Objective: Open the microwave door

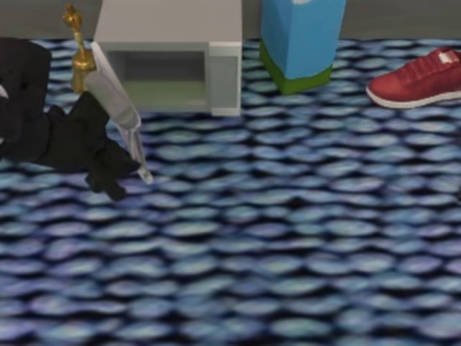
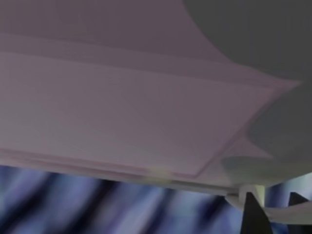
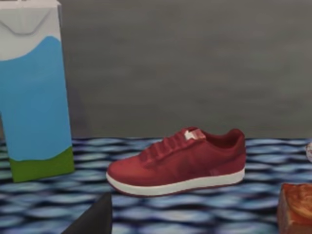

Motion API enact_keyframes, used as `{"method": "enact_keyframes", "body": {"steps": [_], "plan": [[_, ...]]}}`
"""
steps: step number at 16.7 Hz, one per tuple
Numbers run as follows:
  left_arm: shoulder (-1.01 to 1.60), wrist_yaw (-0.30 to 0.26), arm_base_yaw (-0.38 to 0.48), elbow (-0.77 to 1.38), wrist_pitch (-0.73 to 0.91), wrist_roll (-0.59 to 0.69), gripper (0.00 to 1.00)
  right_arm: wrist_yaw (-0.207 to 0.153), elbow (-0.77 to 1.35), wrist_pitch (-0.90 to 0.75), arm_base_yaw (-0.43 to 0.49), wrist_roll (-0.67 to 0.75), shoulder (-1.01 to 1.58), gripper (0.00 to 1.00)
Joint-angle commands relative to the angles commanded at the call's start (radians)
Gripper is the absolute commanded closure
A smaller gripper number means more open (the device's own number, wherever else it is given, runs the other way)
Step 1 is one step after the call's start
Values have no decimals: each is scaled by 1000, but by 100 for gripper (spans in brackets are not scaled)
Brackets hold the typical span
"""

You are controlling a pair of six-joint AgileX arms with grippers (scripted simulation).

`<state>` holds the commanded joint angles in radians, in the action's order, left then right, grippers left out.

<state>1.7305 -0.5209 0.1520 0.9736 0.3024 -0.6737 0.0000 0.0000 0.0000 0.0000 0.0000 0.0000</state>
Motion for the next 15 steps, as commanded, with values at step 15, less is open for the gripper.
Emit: {"method": "enact_keyframes", "body": {"steps": [15], "plan": [[22, -63, -60, 39, 93, -153, 100, 0, 0, 0, 0, 0, 0, 0]]}}
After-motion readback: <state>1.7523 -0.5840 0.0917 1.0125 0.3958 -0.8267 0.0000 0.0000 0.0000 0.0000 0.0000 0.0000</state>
